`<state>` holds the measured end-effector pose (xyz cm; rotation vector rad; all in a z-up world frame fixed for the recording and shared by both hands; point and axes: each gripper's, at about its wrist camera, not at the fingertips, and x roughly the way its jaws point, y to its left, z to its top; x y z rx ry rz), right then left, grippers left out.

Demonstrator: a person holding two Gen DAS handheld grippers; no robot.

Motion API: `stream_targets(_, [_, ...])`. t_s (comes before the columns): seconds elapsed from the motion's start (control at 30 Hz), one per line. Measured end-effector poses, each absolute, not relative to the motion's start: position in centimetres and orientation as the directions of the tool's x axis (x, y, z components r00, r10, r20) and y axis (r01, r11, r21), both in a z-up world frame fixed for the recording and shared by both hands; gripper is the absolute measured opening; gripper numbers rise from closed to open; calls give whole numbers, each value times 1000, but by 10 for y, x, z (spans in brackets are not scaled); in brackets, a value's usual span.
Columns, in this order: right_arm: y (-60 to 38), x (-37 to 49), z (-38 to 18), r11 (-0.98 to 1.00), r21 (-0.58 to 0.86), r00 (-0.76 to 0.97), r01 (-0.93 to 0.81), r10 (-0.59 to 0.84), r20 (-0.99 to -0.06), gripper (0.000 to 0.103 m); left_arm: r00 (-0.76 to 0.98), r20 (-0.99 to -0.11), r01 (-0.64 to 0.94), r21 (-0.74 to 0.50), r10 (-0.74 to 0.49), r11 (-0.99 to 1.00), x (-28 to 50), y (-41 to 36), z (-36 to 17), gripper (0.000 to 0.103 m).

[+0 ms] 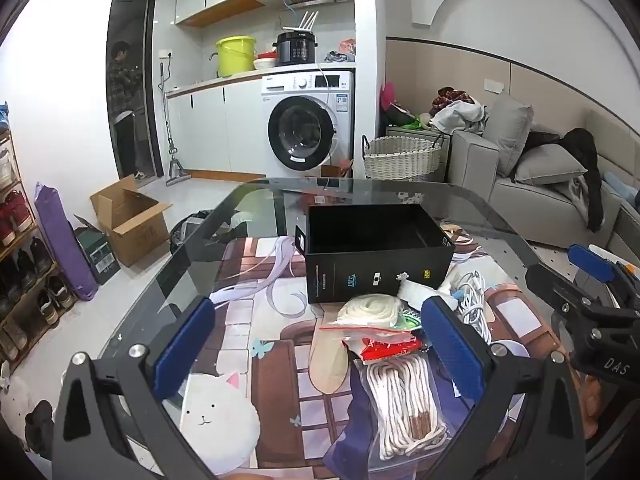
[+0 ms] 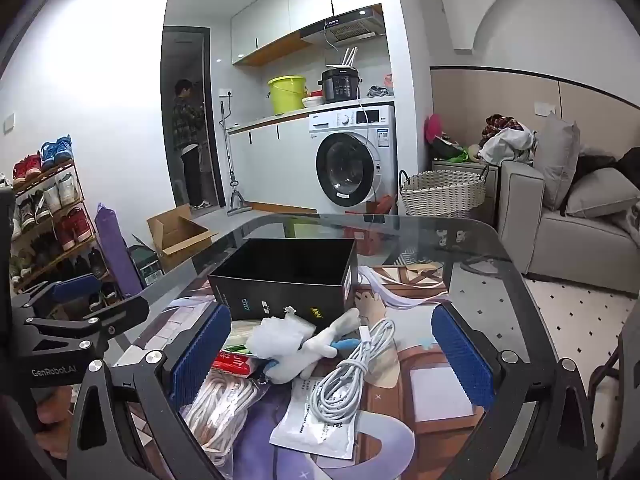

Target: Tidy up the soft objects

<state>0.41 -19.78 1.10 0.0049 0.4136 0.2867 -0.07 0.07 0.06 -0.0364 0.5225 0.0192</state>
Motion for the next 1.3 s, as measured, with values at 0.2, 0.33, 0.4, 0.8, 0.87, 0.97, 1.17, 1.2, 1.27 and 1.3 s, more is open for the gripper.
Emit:
stream_targets(0.2, [-195, 6, 11, 960, 57, 872, -274, 273, -406, 102, 874, -485, -3, -35, -14, 999, -2, 2, 7, 103])
stream_targets(0.33, [-197, 5, 13, 961, 52, 878, -270, 268, -396, 102, 883, -468, 2, -38, -20, 999, -6, -1, 7, 103])
stream_targets(0.4, [-197, 4, 13, 962, 53, 879, -269, 267, -394, 102, 886, -463, 6, -42, -24, 999, -7, -1, 7, 103])
stream_targets(0.8, [-200, 1, 17, 964, 56, 886, -261, 263, -381, 102, 891, -454, 5, -40, -23, 999, -10, -1, 9, 103])
stream_targets(0.87, [-200, 0, 17, 964, 54, 887, -262, 262, -381, 102, 891, -453, 5, -39, -22, 999, -10, -1, 9, 103])
stream_targets(0.97, [-199, 0, 18, 964, 52, 887, -262, 262, -380, 102, 890, -456, 9, -44, -28, 999, -9, -1, 9, 103])
stream_targets(1.17, [-200, 0, 18, 963, 53, 888, -263, 263, -378, 102, 888, -459, 11, -44, -30, 999, -9, -1, 9, 103])
stream_targets(1.2, [-200, 0, 18, 963, 53, 888, -263, 263, -378, 102, 888, -459, 12, -44, -30, 999, -9, -1, 9, 103])
stream_targets(1.27, [-199, 0, 18, 963, 52, 886, -266, 266, -380, 102, 888, -459, 11, -43, -30, 999, -9, -1, 8, 103])
stream_targets(1.3, [-199, -2, 18, 963, 51, 886, -266, 265, -380, 102, 889, -458, 10, -42, -28, 999, -9, -1, 9, 103])
